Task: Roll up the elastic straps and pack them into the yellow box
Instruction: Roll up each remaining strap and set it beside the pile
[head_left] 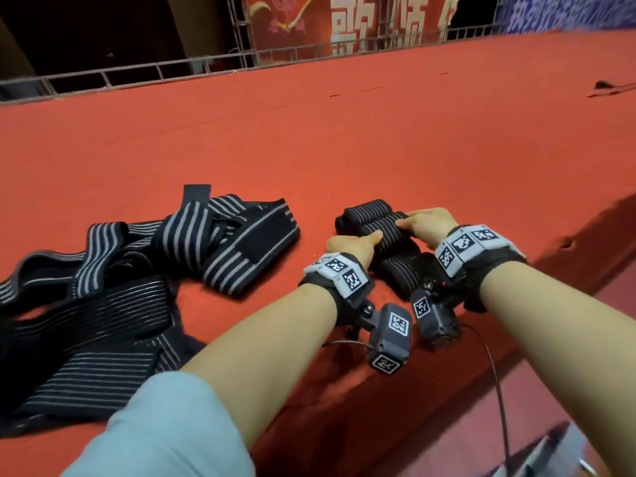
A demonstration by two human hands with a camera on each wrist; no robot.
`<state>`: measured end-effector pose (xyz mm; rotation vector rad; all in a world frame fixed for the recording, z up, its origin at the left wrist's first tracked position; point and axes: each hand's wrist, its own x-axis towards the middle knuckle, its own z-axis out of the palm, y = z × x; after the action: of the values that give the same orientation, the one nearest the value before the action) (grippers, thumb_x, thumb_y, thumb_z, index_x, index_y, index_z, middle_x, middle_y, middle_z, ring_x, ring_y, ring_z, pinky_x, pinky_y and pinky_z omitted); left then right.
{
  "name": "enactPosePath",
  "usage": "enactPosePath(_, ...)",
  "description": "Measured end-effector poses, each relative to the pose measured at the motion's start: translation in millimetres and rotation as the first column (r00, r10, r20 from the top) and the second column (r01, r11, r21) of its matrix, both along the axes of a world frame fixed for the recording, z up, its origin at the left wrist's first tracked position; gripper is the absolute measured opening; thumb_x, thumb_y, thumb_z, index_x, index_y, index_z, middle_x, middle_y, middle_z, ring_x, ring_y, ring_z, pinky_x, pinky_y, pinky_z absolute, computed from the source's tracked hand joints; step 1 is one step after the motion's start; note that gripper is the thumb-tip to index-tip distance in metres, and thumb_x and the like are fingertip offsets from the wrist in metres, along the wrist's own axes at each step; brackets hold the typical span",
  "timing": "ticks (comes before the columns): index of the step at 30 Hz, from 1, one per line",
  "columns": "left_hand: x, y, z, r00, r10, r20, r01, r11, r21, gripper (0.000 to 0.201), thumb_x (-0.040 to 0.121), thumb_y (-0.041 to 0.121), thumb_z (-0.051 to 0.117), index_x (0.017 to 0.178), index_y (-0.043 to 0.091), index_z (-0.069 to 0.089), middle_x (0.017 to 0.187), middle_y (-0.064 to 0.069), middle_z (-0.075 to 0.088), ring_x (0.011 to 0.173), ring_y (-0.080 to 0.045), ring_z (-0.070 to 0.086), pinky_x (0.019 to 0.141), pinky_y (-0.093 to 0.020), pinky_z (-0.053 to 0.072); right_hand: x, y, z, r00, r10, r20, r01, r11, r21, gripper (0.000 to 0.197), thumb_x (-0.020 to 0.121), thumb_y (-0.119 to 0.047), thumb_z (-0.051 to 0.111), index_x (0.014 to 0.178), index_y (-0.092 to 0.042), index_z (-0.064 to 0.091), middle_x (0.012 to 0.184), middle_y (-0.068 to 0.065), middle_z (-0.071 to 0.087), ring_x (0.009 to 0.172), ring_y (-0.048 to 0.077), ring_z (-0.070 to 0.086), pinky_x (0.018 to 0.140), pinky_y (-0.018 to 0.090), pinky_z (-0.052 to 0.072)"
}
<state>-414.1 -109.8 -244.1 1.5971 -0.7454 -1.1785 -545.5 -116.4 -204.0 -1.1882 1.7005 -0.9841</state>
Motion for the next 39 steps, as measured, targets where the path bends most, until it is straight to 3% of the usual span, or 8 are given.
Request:
enactPosePath(5, -1, 3, -10, 0.993, -0.075, 0.094, 0.082, 0.995, -0.065, 0.035, 0.069, 0.036, 0.083, 0.058, 0.014, 0.058, 0.066, -0.005, 0.062, 0.074, -0.028, 0.066, 0.078, -0.047, 0.058, 2, -5, -16, 0.998, -0.058, -0.023, 0.059, 0.998, 0.037, 0.036, 0.084, -0.017, 0.072, 0.118, -0.004, 0.067, 0.114, 0.014, 0.068, 0.104, 0.028, 0.065, 0.094, 0.037, 0.052)
enactPosePath(11, 7, 10, -7, 0.97, -0.238, -0.05, 0.236, 0.97, -0.054, 0.041, 0.076, 0.046, 0.076, 0.089, 0.008, 0.067, 0.101, -0.01, 0.072, 0.091, -0.024, 0.07, 0.082, -0.042, 0.059, 2, 2, -8, 0.995, -0.035, -0.095, 0.034, 0.999, -0.019, 0.042, 0.09, -0.028, 0.065, 0.125, -0.004, 0.062, 0.122, 0.013, 0.065, 0.11, 0.026, 0.062, 0.093, 0.03, 0.046)
enactPosePath(15, 17, 21, 6, 0.977, -0.211, 0.006, 0.211, 0.973, -0.097, 0.037, 0.078, 0.045, 0.074, 0.085, 0.011, 0.063, 0.088, -0.005, 0.063, 0.083, -0.02, 0.062, 0.087, -0.046, 0.057, 3, 10, 12, 0.98, -0.107, -0.167, 0.095, 0.992, -0.077, 0.055, 0.087, -0.031, 0.066, 0.135, -0.008, 0.052, 0.135, 0.01, 0.056, 0.123, 0.026, 0.054, 0.099, 0.03, 0.039)
enactPosePath(21, 54, 56, 39, 0.986, -0.165, 0.028, 0.167, 0.976, -0.142, 0.034, 0.086, 0.033, 0.071, 0.065, 0.016, 0.05, 0.049, 0.005, 0.056, 0.079, -0.023, 0.056, 0.087, -0.045, 0.055, 34, 26, 48, 0.994, -0.092, -0.053, 0.086, 0.991, -0.107, 0.015, 0.08, -0.024, 0.069, 0.094, -0.018, 0.067, 0.11, 0.009, 0.069, 0.098, 0.023, 0.064, 0.092, 0.043, 0.053)
enactPosePath(24, 86, 80, 54, 0.99, -0.132, 0.052, 0.139, 0.972, -0.19, 0.021, 0.089, 0.03, 0.068, 0.088, 0.011, 0.06, 0.072, -0.002, 0.061, 0.073, -0.017, 0.058, 0.078, -0.036, 0.057, 75, 41, 55, 1.0, 0.011, -0.007, -0.012, 0.995, -0.101, 0.011, 0.079, -0.025, 0.068, 0.07, -0.02, 0.063, 0.096, 0.007, 0.071, 0.082, 0.023, 0.062, 0.081, 0.037, 0.054)
enactPosePath(28, 150, 121, 61, 0.972, -0.1, 0.213, 0.143, 0.969, -0.199, 0.021, 0.088, 0.029, 0.067, 0.072, 0.016, 0.062, 0.074, -0.007, 0.06, 0.065, -0.016, 0.055, 0.061, -0.026, 0.049, 153, 83, 53, 0.979, 0.199, 0.047, -0.198, 0.98, -0.03, 0.016, 0.091, -0.016, 0.06, 0.075, -0.015, 0.061, 0.09, 0.006, 0.066, 0.077, 0.018, 0.056, 0.073, 0.031, 0.047)
enactPosePath(35, 288, 209, 49, 0.876, 0.108, 0.47, -0.032, 0.986, -0.165, 0.011, 0.072, 0.015, 0.067, 0.064, 0.022, 0.067, 0.076, -0.006, 0.07, 0.084, -0.03, 0.068, 0.082, -0.037, 0.056, 270, 154, 12, 0.912, 0.405, 0.072, -0.411, 0.898, 0.157, 0.017, 0.088, -0.015, 0.063, 0.073, -0.016, 0.054, 0.073, 0.003, 0.051, 0.067, 0.016, 0.05, 0.054, 0.025, 0.042)
enactPosePath(39, 337, 252, 42, 0.769, 0.218, 0.601, -0.165, 0.976, -0.142, 0.013, 0.079, 0.01, 0.063, 0.083, 0.022, 0.067, 0.097, -0.006, 0.071, 0.099, -0.025, 0.065, 0.086, -0.029, 0.049, 300, 179, -10, 0.884, 0.462, -0.075, -0.441, 0.876, 0.195, 0.017, 0.083, -0.023, 0.069, 0.09, -0.009, 0.064, 0.087, 0.006, 0.057, 0.083, 0.019, 0.055, 0.068, 0.029, 0.054)
